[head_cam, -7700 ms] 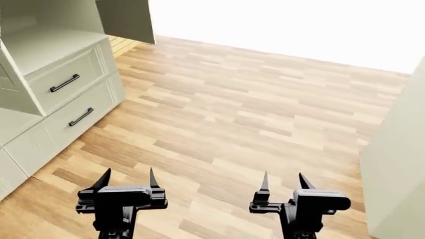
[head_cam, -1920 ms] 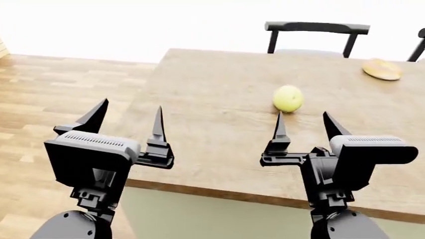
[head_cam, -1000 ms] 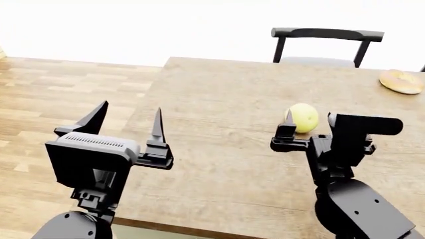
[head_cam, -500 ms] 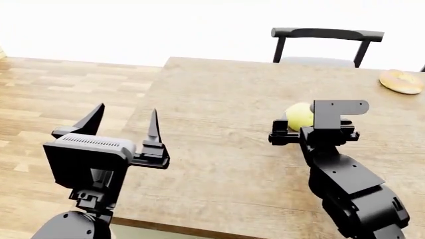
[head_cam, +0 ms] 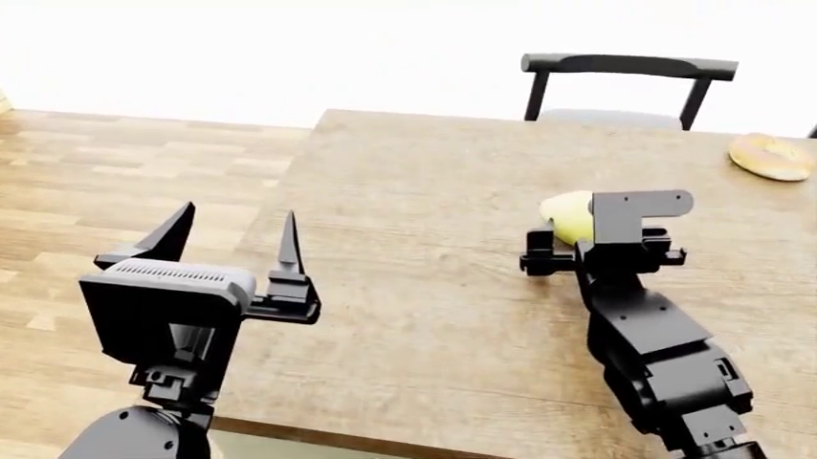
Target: Pick the pear from the counter and place it in the cabinet.
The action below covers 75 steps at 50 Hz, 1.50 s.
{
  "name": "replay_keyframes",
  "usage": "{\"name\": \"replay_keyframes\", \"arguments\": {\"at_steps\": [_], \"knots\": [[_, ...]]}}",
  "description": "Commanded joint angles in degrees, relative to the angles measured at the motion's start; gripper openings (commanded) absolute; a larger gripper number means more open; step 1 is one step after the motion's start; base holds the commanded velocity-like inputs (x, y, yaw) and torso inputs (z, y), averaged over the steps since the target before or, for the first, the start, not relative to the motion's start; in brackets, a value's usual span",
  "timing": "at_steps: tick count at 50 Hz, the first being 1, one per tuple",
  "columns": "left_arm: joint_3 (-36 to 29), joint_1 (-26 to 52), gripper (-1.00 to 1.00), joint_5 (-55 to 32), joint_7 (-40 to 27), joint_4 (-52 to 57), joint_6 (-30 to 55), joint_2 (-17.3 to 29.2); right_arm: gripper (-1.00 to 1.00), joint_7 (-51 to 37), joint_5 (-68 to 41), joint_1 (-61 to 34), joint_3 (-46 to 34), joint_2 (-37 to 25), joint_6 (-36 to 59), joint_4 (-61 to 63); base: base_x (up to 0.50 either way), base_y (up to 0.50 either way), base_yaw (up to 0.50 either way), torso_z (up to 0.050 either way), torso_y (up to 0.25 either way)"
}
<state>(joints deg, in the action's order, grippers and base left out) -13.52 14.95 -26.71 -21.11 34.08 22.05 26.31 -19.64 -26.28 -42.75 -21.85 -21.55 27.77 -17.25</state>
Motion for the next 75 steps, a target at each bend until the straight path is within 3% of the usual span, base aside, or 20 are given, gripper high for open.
{"name": "replay_keyframes", "arguments": {"at_steps": [1, 8, 13, 26, 51, 75], "knots": [[-0.1, -0.16, 1.0, 0.09, 0.0, -0.49, -0.38, 0.07, -1.0, -0.61, 0.82, 1.74, -1.4, -1.07, -1.86, 4.68, 0.0, 0.0, 0.0, 0.0, 0.0], [-0.55, 0.11, 1.0, 0.34, 0.05, -1.15, -0.5, -0.15, -1.0, -7.86, -0.3, 7.08, 3.81, -4.16, -4.17, 24.9, 0.0, 0.0, 0.0, 0.0, 0.0], [-0.95, 0.2, 1.0, 0.49, 0.1, -1.69, -0.64, -0.42, -1.0, -7.16, -1.63, 10.14, 2.32, -5.92, -2.56, 32.41, 0.0, 0.0, 0.0, 0.0, 0.0], [-1.29, -0.27, 1.0, 0.73, -0.07, -3.63, -1.45, -1.1, -1.0, -6.31, -2.51, 20.3, 3.18, -5.91, -10.71, 39.28, 0.0, 0.0, 0.0, 0.0, 0.0], [3.12, -2.06, 1.0, -1.93, -3.47, 0.96, -0.84, 0.14, -1.0, -7.66, -4.7, 28.67, 4.8, -5.56, -16.34, 44.85, 0.0, 0.0, 0.0, 0.0, 0.0], [2.55, -2.45, 1.0, -1.61, -3.29, 0.21, -1.5, 0.31, -1.0, -7.54, -1.34, 28.51, 2.33, -5.83, -16.43, 44.51, -0.06, 0.44, 0.0, 0.0, 0.0]]}}
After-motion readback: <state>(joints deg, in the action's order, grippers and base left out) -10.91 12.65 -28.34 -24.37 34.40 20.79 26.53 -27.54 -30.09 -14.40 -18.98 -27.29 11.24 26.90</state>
